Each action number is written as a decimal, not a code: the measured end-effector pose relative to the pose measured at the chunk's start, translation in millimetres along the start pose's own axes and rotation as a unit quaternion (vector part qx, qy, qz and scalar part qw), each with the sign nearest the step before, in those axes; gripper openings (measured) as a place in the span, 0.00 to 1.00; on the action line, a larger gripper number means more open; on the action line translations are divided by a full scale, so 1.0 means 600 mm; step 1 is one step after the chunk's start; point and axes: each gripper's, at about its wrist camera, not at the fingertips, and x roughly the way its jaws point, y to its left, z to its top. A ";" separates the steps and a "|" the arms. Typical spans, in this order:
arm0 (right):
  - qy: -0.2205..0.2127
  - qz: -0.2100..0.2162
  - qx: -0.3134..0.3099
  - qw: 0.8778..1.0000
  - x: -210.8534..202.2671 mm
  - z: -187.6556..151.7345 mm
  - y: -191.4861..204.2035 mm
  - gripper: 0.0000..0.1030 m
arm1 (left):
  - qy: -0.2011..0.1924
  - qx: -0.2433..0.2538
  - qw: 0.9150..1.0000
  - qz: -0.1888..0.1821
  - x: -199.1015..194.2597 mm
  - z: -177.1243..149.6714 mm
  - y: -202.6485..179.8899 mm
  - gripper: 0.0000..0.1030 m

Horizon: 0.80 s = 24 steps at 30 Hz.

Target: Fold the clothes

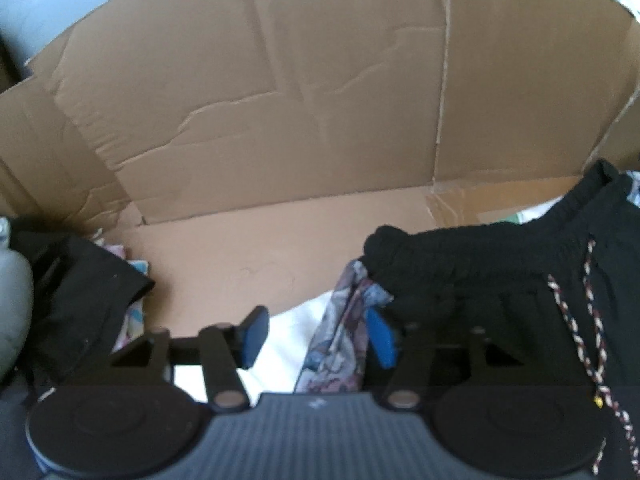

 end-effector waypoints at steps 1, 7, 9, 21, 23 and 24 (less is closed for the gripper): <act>-0.005 -0.002 -0.001 1.000 -0.009 0.001 0.000 0.46 | -0.004 0.004 1.000 -0.001 -0.005 0.000 0.000 0.56; -0.045 -0.010 0.024 0.999 -0.072 -0.011 -0.004 0.42 | -0.048 0.021 0.999 -0.012 -0.061 0.006 0.005 0.55; -0.050 -0.007 0.042 0.998 -0.090 -0.028 -0.006 0.32 | -0.059 0.016 0.998 -0.021 -0.079 0.001 0.011 0.52; -0.016 0.010 0.098 0.995 -0.090 -0.130 0.051 0.21 | -0.036 -0.010 0.998 -0.044 -0.093 -0.105 0.021 0.16; -0.003 0.008 0.109 0.994 -0.079 -0.146 0.054 0.21 | -0.027 -0.012 0.999 -0.040 -0.081 -0.118 0.023 0.15; 0.004 0.007 0.114 0.993 -0.074 -0.154 0.055 0.21 | -0.024 -0.011 0.999 -0.038 -0.075 -0.123 0.024 0.15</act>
